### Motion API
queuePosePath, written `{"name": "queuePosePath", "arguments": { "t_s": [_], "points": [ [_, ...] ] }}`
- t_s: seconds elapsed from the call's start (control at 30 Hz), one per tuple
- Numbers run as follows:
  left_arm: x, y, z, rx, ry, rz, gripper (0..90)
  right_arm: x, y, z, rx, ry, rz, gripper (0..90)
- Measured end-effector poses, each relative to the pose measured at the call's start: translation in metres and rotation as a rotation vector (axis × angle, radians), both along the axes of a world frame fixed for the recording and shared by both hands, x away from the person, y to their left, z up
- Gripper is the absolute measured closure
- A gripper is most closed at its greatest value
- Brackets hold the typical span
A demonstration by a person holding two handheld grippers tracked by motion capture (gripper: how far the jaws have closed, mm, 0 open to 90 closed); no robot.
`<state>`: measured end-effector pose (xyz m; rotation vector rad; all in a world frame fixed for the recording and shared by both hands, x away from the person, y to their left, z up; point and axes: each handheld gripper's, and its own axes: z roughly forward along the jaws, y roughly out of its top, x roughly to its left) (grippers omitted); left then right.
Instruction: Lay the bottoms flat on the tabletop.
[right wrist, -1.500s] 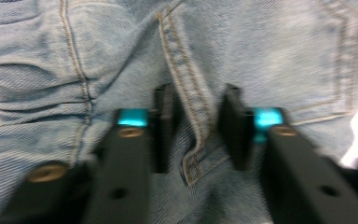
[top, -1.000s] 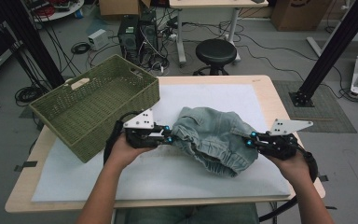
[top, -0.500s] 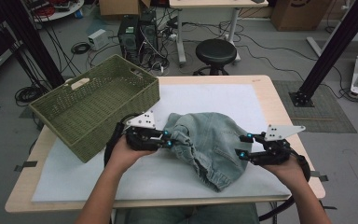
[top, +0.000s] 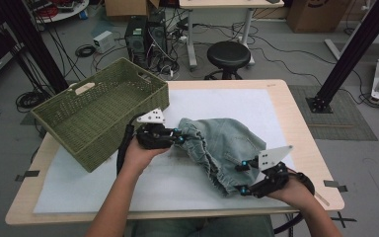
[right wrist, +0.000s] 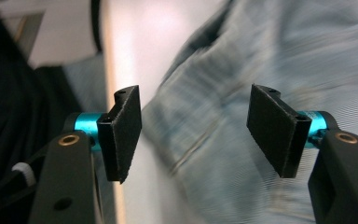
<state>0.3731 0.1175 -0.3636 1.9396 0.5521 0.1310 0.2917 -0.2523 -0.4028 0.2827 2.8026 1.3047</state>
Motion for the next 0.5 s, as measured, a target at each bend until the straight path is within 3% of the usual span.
{"name": "queuePosePath", "arguments": {
  "t_s": [0.13,0.2,0.3,0.4,0.5],
  "points": [
    [0.005,0.004,-0.002,-0.011,0.009,0.023,79.7,0.000,0.009,-0.017,-0.113,-0.001,0.054,43.4],
    [0.005,0.005,-0.004,-0.011,0.014,0.024,79.8,0.001,0.010,-0.022,-0.142,-0.015,0.052,59.8],
    [0.005,0.006,-0.005,-0.006,0.016,0.019,79.8,0.002,0.010,-0.024,-0.182,-0.033,0.038,74.2],
    [0.002,0.010,-0.004,0.003,0.017,0.011,79.8,0.003,0.008,-0.018,-0.163,-0.041,0.019,77.9],
    [-0.004,0.015,-0.002,0.006,0.016,0.007,79.8,0.002,0.003,-0.007,-0.112,-0.036,0.024,78.7]
  ]
}}
